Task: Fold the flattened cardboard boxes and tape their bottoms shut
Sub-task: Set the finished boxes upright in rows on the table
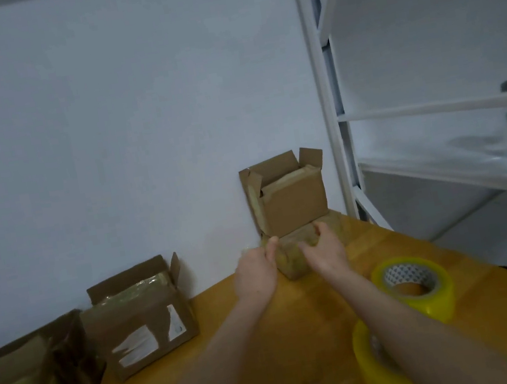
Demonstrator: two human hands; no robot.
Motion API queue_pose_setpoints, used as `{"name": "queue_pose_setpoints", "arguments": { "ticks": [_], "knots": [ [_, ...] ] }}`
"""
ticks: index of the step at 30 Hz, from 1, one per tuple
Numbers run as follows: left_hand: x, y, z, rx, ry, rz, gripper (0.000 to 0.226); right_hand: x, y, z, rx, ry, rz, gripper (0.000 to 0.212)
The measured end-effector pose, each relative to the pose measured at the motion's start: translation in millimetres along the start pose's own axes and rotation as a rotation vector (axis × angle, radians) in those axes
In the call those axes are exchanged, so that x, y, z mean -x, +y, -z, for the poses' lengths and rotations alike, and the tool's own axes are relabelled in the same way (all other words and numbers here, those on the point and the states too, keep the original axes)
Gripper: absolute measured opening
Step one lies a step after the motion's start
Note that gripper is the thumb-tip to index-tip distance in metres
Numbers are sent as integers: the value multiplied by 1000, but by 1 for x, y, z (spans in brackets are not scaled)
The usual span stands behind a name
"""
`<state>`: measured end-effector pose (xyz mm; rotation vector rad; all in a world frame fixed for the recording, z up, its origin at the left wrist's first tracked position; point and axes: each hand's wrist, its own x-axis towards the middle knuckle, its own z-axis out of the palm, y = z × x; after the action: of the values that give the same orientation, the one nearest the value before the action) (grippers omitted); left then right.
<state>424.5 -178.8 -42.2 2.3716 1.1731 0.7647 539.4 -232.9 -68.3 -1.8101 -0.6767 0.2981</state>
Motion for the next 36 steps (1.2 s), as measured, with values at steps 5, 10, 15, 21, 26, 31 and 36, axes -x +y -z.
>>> {"name": "queue_pose_setpoints", "arguments": {
  "ticks": [5, 10, 15, 21, 26, 31, 36],
  "knots": [
    [-71, 7, -26, 283, 165, 33, 35, -84, 1, -7, -198, 91, -47, 87],
    [-114, -1, -52, 362, 39, 84, 69, -142, 1, -3, -262, 97, -65, 95],
    [-112, -9, -51, 445, 54, 83, 70, -135, -4, -10, -279, 134, -13, 63],
    [-44, -28, 9, 556, 278, 190, 59, -64, -35, -19, -319, 172, 33, 52],
    [27, -47, 70, 581, 405, 330, 64, 28, -51, -33, -305, 46, 83, 55],
    [93, -94, 115, 540, 520, 394, 39, 111, -54, -52, -250, -59, 33, 37],
    [162, -143, 146, 477, 578, 448, 31, 175, -41, -81, -193, -167, 23, 36]
  ]
}}
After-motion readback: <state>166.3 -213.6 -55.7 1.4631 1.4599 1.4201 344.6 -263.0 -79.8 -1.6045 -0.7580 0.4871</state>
